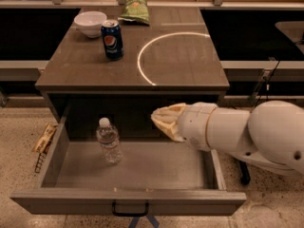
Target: Place water bottle into top drawer
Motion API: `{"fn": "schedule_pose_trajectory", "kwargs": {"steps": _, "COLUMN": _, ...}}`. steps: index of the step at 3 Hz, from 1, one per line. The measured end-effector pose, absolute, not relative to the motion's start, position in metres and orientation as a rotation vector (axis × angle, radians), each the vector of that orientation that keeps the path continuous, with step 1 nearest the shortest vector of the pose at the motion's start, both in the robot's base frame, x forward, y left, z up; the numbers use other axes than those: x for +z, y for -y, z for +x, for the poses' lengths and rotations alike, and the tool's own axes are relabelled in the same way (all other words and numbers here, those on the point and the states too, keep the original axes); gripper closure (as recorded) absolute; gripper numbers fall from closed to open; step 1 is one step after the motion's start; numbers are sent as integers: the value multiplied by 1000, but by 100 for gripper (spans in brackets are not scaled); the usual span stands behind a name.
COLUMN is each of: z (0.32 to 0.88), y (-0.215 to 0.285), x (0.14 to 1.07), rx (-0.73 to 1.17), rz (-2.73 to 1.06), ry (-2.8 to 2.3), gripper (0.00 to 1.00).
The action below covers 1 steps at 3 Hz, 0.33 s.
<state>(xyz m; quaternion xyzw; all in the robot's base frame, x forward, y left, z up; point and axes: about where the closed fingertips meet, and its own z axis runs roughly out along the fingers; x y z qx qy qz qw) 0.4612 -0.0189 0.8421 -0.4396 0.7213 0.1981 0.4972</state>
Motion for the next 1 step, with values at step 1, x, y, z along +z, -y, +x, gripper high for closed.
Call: {"fn": "schedule_pose_trajectory", "kwargs": {"steps": 1, "z": 462, "y": 23, "x": 851, "rx": 455, "rz": -1054, "ry": -1743, "gripper": 93}}
